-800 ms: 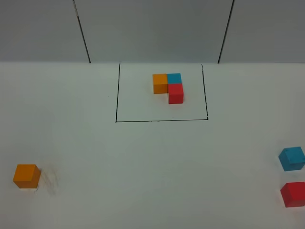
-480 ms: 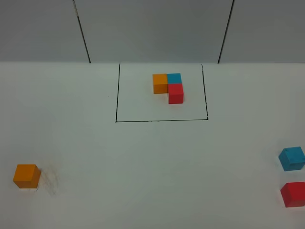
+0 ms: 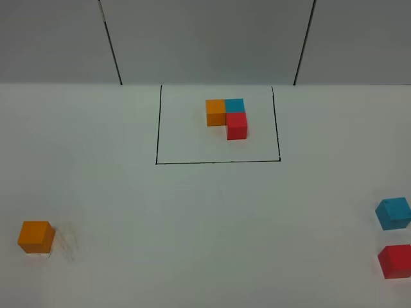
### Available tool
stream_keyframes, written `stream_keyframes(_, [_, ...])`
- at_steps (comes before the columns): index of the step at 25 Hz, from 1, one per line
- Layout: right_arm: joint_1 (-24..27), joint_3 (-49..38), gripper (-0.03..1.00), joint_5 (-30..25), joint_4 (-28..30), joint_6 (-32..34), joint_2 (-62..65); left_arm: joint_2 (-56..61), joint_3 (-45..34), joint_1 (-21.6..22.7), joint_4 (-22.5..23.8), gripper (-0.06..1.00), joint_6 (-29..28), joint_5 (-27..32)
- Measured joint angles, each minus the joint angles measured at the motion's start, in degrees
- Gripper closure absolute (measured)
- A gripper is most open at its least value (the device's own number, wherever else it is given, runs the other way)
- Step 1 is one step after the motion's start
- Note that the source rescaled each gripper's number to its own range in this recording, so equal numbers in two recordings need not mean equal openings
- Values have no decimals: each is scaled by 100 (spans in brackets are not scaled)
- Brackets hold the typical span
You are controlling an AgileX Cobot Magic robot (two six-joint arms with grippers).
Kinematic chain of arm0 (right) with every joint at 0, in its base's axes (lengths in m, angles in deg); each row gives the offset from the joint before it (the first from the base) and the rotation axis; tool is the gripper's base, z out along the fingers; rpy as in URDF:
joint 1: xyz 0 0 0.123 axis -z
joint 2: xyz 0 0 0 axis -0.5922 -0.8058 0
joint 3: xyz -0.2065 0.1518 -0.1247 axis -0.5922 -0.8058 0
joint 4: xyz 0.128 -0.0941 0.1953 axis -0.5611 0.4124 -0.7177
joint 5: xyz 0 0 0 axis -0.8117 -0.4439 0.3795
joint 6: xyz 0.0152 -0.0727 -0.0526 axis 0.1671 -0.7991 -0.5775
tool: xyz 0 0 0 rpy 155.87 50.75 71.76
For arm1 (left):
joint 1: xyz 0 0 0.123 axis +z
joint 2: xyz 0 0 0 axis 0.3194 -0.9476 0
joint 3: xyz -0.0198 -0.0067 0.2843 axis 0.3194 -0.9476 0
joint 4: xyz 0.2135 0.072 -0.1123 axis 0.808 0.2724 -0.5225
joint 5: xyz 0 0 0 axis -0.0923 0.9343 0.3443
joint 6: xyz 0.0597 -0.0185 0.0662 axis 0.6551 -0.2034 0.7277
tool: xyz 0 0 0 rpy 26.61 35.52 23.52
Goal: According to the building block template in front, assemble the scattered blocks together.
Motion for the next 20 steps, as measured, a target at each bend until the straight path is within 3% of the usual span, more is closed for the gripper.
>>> stream_keyframes(5, [0, 0, 97, 0, 0, 0, 0, -6, 0, 0, 0, 73, 0, 0])
stream_keyframes(8, [0, 0, 97, 0, 0, 0, 0, -198, 0, 0, 0, 67, -116, 8])
stream_keyframes(10, [0, 0, 97, 0, 0, 0, 0, -518, 71, 0, 0, 56, -311, 42])
stream_keyframes(16, [0, 0, 97, 0, 0, 0, 0, -2075, 533, 0, 0, 4, -615, 49])
stream_keyframes(20, [0, 0, 97, 0, 0, 0, 0, -3341, 889, 0, 0, -5, -622, -98])
